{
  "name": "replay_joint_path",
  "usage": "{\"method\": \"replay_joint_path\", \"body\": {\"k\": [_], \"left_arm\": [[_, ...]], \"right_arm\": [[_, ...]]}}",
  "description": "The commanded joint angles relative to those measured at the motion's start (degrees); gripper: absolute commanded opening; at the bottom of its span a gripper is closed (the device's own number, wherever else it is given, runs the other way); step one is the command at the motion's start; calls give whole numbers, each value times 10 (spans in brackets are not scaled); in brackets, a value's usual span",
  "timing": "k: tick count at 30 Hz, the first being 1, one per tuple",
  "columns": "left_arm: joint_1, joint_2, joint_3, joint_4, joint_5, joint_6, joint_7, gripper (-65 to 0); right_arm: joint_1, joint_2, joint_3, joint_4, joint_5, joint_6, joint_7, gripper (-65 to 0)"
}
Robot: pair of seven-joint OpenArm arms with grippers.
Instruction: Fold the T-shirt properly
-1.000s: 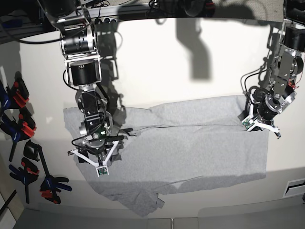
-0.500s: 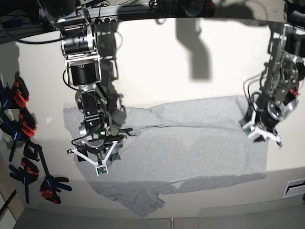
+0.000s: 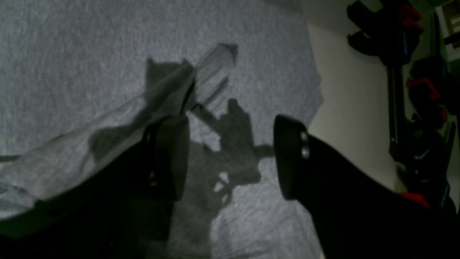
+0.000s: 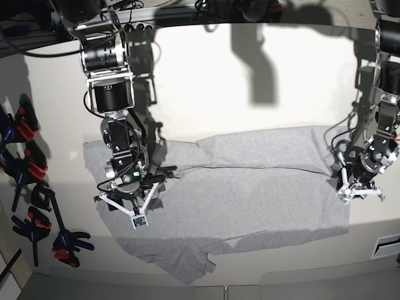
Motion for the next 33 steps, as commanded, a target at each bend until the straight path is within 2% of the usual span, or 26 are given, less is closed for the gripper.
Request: {"method": "replay_joint_path", "body": {"k": [1,3,4,5,6,7,9,12,15,18,21,23,25,27,33], "left_arm": [[-17,-11,-3,19,-57,7,23,-499],[-12,-11,-5,39,-213,9,96,-499],[-5,-11,-6,48,-276,9,108,-499],[5,-9,-9,58,-315,8,110,-499],[16,-3,-18,68,-327,7,110,-499],[29,5,-31,77,-329,7,109,-499],[52,28,-61,83,-329,7,109,-499],[87,66,-113,81,-329,17,109,-499],[120,99,-167,81,-327,28,110,-499],[143,115,-207,81,-327,28,110,-499],[159,117,-218,81,-326,28,109,-499],[163,118,-218,81,-313,23,108,-499],[160,119,-218,81,-266,6,94,-499],[155,117,-218,81,-242,5,92,-499],[151,117,-218,81,-243,5,100,-499]], "right_arm": [[20,6,2,10,17,-2,5,-305],[20,9,8,12,62,-11,0,-305],[20,9,19,15,90,-19,-1,-306],[19,8,33,20,120,-20,-2,-306],[18,6,51,28,148,-19,-3,-306],[19,4,72,36,171,-10,-12,-310],[19,1,112,53,198,36,-31,-310],[18,-6,166,67,196,114,-49,-310],[12,-7,206,68,196,155,-56,-310],[-12,-7,224,68,196,175,-54,-310],[-50,-5,223,68,191,190,-22,-310],[-73,-5,223,66,189,191,3,-310],[-89,-5,223,66,189,188,15,-310],[-96,-5,223,66,189,183,21,-310],[-96,-5,223,60,171,182,28,-313]]}}
